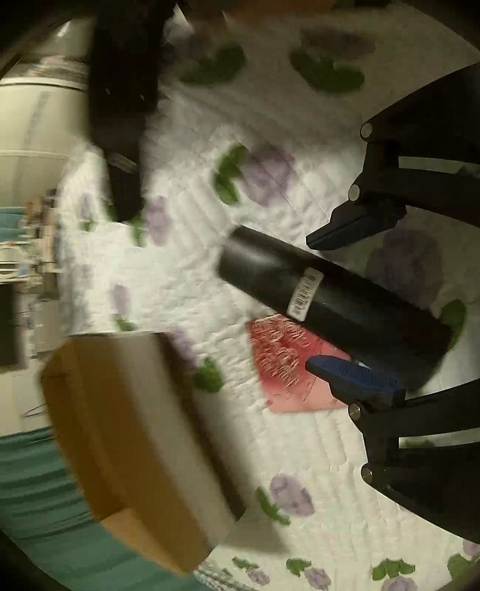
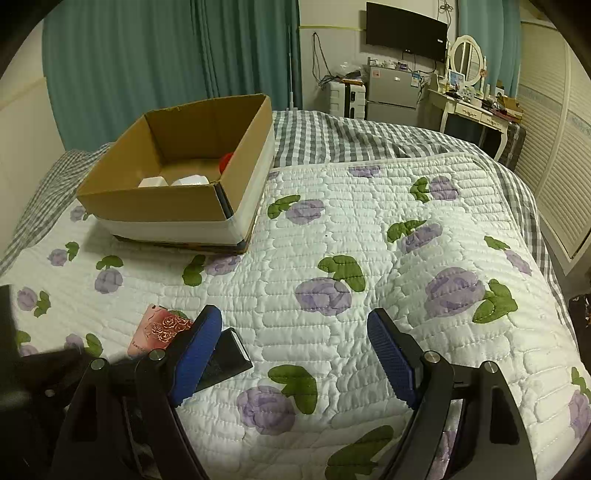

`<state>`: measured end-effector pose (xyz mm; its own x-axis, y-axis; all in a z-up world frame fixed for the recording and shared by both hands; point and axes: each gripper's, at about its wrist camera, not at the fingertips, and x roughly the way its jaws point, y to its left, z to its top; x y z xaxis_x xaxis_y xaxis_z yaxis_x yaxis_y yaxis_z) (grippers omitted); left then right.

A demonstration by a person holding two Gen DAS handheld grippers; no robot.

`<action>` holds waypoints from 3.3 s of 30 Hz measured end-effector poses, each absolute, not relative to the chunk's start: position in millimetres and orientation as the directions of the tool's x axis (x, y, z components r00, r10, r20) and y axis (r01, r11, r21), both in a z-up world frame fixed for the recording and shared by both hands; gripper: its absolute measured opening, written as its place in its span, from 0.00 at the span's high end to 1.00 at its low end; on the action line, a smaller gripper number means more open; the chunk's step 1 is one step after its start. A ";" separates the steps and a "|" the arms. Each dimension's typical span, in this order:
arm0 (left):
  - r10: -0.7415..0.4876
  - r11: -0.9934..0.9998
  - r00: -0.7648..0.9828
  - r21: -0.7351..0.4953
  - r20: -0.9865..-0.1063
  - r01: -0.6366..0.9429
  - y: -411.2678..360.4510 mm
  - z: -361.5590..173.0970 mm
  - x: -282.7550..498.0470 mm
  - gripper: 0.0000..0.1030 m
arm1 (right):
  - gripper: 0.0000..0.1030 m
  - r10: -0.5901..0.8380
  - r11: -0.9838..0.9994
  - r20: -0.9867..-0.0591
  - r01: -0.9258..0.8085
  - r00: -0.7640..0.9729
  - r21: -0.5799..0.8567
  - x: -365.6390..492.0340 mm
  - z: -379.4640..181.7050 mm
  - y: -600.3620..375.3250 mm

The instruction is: Organize rigid objects

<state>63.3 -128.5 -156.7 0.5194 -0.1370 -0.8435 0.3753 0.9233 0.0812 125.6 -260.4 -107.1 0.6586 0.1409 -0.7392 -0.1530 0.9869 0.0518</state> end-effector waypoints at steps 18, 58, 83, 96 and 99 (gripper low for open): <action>-0.104 0.995 0.621 -0.074 -0.777 0.073 -27.8 -110.6 63.3 0.69 | 0.21 0.183 0.982 -0.728 -0.163 0.661 0.099 124.2 -105.1 -262.0; -0.002 0.998 0.640 -0.040 -0.768 -0.045 10.4 -104.4 58.6 0.81 | 0.25 0.272 0.880 -0.795 -0.474 0.542 -0.023 117.7 -162.2 -127.2; -0.025 1.000 0.675 -0.029 -0.737 0.006 -9.0 -65.8 58.2 0.81 | 0.90 0.355 0.879 -0.747 -0.473 0.562 0.062 112.0 -114.5 -156.9; -0.053 0.999 0.730 -0.041 -0.681 0.034 -5.0 -13.5 84.5 0.81 | 0.93 0.432 0.847 -0.599 -0.531 0.674 0.015 118.4 -25.3 -154.5; -0.056 0.998 0.749 -0.028 -0.660 0.049 -7.4 3.7 105.8 0.81 | 1.00 0.438 0.840 -0.564 -0.542 0.700 -0.019 130.6 0.3 -150.4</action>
